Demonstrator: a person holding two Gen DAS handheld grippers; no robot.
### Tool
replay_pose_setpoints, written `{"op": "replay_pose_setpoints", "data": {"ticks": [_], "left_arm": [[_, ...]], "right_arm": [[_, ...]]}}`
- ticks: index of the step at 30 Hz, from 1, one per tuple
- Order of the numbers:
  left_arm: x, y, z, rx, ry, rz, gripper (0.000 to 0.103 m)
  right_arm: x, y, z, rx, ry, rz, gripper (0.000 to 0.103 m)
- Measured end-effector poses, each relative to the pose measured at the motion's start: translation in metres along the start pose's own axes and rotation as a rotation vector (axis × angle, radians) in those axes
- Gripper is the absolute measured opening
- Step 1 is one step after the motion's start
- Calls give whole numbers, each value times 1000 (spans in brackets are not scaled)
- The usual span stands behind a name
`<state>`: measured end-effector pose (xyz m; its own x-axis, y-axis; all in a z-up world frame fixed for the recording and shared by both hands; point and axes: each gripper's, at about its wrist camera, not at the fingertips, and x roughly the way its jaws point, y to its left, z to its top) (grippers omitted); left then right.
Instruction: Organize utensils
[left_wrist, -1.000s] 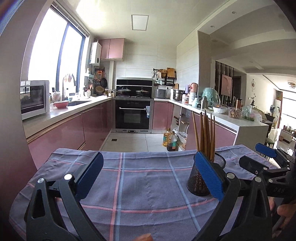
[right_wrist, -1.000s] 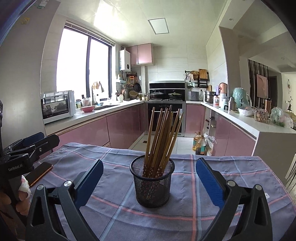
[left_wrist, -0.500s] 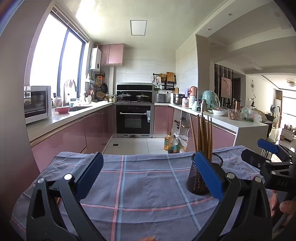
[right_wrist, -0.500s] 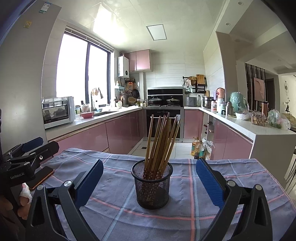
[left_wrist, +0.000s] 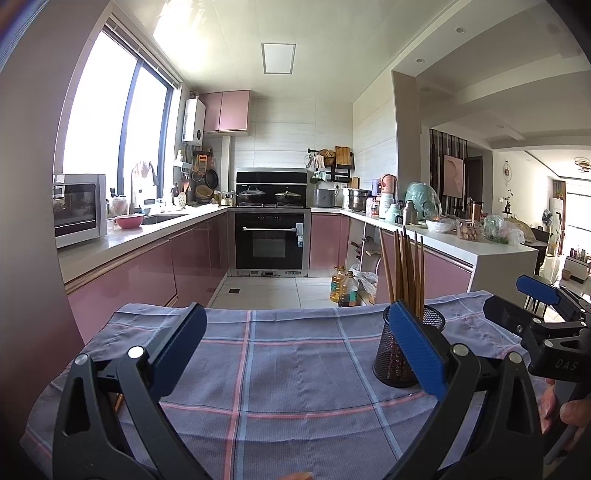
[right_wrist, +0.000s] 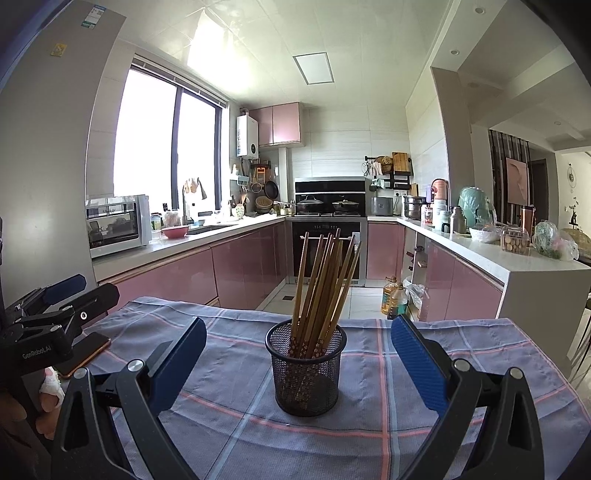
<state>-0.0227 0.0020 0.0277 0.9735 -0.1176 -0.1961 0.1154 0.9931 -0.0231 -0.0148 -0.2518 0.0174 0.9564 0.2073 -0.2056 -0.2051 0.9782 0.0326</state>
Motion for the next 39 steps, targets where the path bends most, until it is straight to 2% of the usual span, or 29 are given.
{"op": "replay_pose_setpoints", "data": {"ticks": [39], "left_arm": [[-2,-1,-1,-10,15,10,98]], "right_arm": [[9,5,-2,12,18,4,97]]}}
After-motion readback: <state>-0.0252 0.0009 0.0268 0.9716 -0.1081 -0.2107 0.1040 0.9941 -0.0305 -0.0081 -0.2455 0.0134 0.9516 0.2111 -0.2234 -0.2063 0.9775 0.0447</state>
